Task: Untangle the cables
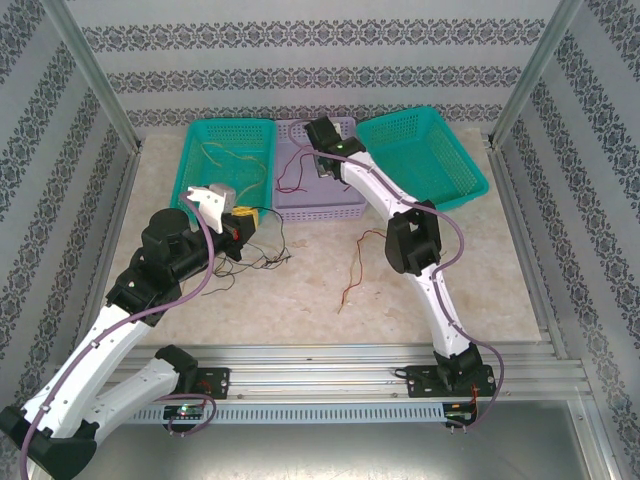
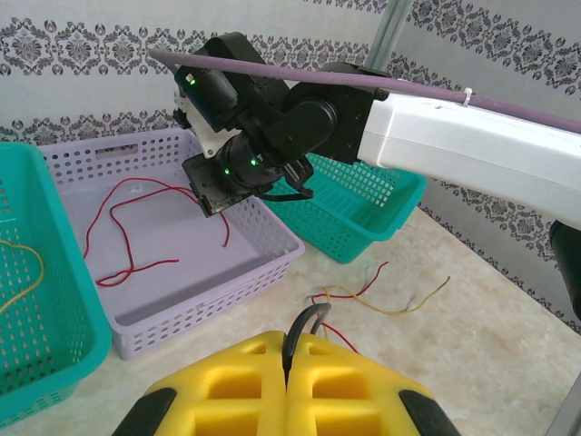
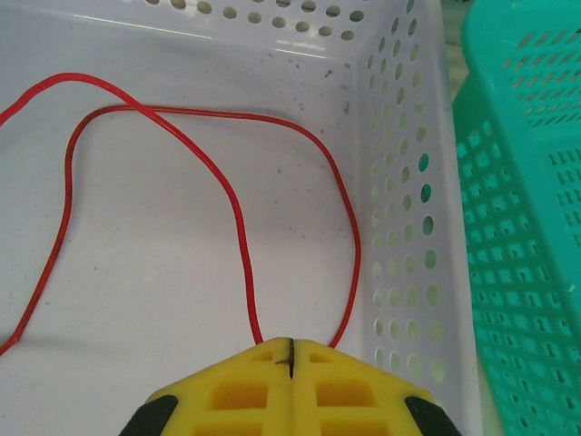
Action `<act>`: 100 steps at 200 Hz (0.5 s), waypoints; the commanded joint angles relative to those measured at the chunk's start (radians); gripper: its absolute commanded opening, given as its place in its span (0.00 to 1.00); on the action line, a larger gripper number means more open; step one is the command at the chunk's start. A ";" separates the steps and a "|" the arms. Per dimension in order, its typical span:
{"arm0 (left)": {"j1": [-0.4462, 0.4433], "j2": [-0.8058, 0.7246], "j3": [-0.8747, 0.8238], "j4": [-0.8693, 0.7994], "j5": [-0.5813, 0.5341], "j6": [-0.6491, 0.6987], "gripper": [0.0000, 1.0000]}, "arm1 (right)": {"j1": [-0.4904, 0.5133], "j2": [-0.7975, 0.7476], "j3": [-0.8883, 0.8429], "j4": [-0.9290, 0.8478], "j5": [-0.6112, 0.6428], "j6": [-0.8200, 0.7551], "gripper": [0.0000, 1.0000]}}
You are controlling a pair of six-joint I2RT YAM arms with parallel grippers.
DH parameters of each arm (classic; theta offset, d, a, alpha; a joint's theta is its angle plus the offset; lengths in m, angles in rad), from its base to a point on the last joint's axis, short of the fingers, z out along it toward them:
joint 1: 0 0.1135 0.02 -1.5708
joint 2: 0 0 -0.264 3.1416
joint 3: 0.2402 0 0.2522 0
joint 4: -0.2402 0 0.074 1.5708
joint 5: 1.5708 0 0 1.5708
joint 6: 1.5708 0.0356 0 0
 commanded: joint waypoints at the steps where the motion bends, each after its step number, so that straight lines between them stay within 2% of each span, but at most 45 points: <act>1: 0.000 -0.003 -0.006 0.041 0.002 0.018 0.00 | -0.007 -0.005 0.032 -0.030 -0.041 0.026 0.01; 51: 0.001 -0.003 -0.005 0.040 0.001 0.020 0.00 | -0.004 -0.032 0.009 -0.027 -0.069 0.031 0.21; 100: 0.001 -0.003 -0.007 0.037 -0.002 0.024 0.00 | -0.003 -0.083 -0.014 -0.021 -0.104 0.040 0.31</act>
